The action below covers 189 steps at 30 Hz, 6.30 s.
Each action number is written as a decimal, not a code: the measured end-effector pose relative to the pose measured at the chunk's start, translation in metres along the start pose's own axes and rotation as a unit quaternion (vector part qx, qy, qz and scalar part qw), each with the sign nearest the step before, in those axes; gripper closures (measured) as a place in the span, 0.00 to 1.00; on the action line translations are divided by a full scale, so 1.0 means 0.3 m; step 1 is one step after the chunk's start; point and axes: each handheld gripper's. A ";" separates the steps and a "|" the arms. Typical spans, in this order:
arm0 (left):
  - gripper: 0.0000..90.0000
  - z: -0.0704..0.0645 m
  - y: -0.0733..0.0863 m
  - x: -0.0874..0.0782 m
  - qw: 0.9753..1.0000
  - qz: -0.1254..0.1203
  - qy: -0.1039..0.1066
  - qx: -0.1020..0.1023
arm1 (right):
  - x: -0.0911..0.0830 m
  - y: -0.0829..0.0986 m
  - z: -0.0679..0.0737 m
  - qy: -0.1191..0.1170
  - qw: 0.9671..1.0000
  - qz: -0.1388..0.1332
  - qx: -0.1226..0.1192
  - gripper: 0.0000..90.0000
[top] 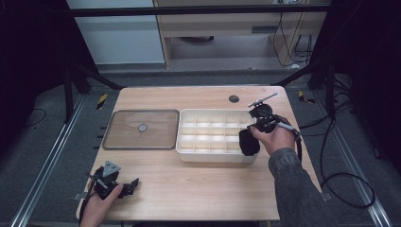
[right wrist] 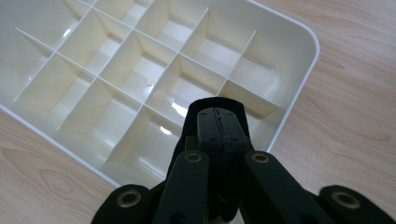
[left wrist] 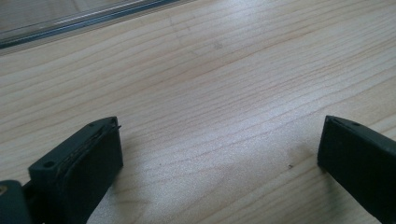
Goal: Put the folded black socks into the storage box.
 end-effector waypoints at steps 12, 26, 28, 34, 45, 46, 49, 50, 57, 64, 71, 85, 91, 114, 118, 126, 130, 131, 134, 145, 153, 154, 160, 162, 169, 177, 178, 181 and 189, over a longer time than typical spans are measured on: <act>0.00 -0.001 0.000 0.000 1.000 0.000 0.000 -0.002 | 0.030 0.019 0.014 -0.016 1.000 -0.002 -0.002 1.00; 0.00 -0.001 0.000 0.000 1.000 0.000 0.000 -0.002 | 0.081 0.021 0.018 -0.014 1.000 0.008 -0.001 1.00; 0.00 -0.001 0.000 0.000 1.000 0.000 0.000 -0.002 | 0.090 0.019 0.014 -0.012 1.000 0.011 0.000 1.00; 0.00 -0.001 0.000 0.000 1.000 0.000 0.000 -0.002 | 0.118 0.016 0.006 -0.004 1.000 0.017 0.003 1.00; 0.00 -0.001 0.001 0.000 1.000 0.000 0.000 -0.001 | 0.139 0.021 0.001 0.006 1.000 0.026 0.000 1.00; 0.00 -0.002 0.001 0.000 1.000 0.000 0.000 -0.001 | 0.140 0.023 -0.001 0.006 1.000 0.025 -0.003 1.00; 0.00 -0.002 0.001 0.000 1.000 0.000 0.000 -0.001 | 0.138 0.027 -0.002 0.004 1.000 0.023 0.001 1.00; 0.00 -0.001 0.001 0.000 1.000 0.000 0.000 -0.001 | 0.138 0.028 -0.002 0.004 1.000 0.023 0.002 1.00; 0.00 0.000 0.000 -0.001 1.000 0.002 0.000 0.001 | 0.136 0.038 0.001 0.003 1.000 0.021 -0.003 1.00; 0.00 -0.001 0.001 0.000 1.000 0.001 0.000 -0.001 | 0.139 0.060 -0.001 0.004 1.000 0.016 -0.003 1.00; 0.00 -0.002 0.001 0.000 1.000 0.000 0.000 0.000 | 0.143 0.067 0.003 0.005 1.000 0.017 -0.008 1.00; 0.00 -0.002 0.001 0.000 1.000 0.001 0.001 0.000 | 0.147 0.100 0.004 -0.001 1.000 0.015 -0.008 1.00; 0.00 -0.001 0.000 -0.001 1.000 0.002 0.000 0.003 | 0.148 0.109 0.006 -0.002 1.000 0.013 -0.007 1.00; 0.00 -0.002 0.000 -0.001 1.000 0.002 0.000 0.003 | 0.153 0.143 0.021 0.000 1.000 0.018 -0.019 1.00; 0.00 -0.002 0.001 -0.001 1.000 0.002 0.001 0.001 | 0.156 0.150 0.023 -0.001 1.000 0.019 -0.019 1.00; 0.00 -0.004 0.001 0.000 1.000 0.001 0.001 0.000 | 0.160 0.154 0.028 -0.001 0.999 0.028 -0.022 1.00; 0.00 -0.004 0.000 0.000 1.000 0.001 0.002 0.001 | 0.163 0.160 0.030 -0.002 0.999 0.033 -0.022 1.00; 0.00 -0.004 0.000 0.000 1.000 0.001 0.002 0.001 | 0.165 0.161 0.030 -0.001 0.999 0.034 -0.023 1.00; 0.00 -0.004 0.000 0.000 1.000 0.002 0.002 0.002 | 0.165 0.161 0.030 -0.003 0.999 0.036 -0.021 1.00; 0.00 -0.006 -0.001 0.000 1.000 0.002 0.002 0.003 | 0.170 0.161 0.032 -0.003 0.999 0.046 -0.023 1.00; 0.00 -0.008 -0.001 0.001 1.000 0.001 0.003 0.004 | 0.177 0.161 0.031 -0.004 0.998 0.057 -0.022 1.00; 0.00 -0.009 -0.001 0.001 1.000 0.001 0.003 0.004 | 0.178 0.161 0.032 -0.004 0.998 0.059 -0.023 1.00; 0.00 -0.010 -0.001 0.002 1.000 0.001 0.004 0.004 | 0.183 0.160 0.032 -0.004 0.998 0.065 -0.021 1.00; 0.00 -0.011 -0.001 0.002 1.000 0.001 0.004 0.004 | 0.184 0.159 0.031 -0.005 0.998 0.066 -0.021 1.00; 0.00 -0.012 -0.001 0.003 1.000 -0.001 0.005 0.003 | 0.187 0.155 0.029 -0.009 0.997 0.073 -0.020 1.00; 0.00 -0.014 -0.002 0.002 1.000 0.001 0.006 0.005 | 0.194 0.152 0.026 -0.013 0.996 0.085 -0.012 1.00; 0.00 -0.014 -0.002 0.002 1.000 0.001 0.006 0.005 | 0.196 0.152 0.024 -0.013 0.996 0.085 -0.013 1.00; 0.00 -0.014 -0.002 0.003 1.000 0.001 0.007 0.007 | 0.201 0.151 0.022 -0.015 0.996 0.089 -0.013 1.00; 0.00 -0.017 -0.002 0.004 1.000 0.000 0.009 0.006 | 0.207 0.148 0.020 -0.019 0.995 0.099 -0.007 1.00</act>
Point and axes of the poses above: each handheld gripper's, and its own axes: x roughly forward along the jaws, y roughly out of its underside, z roughly to its left, and after that the axes turned 2 degrees about -x, right-handed
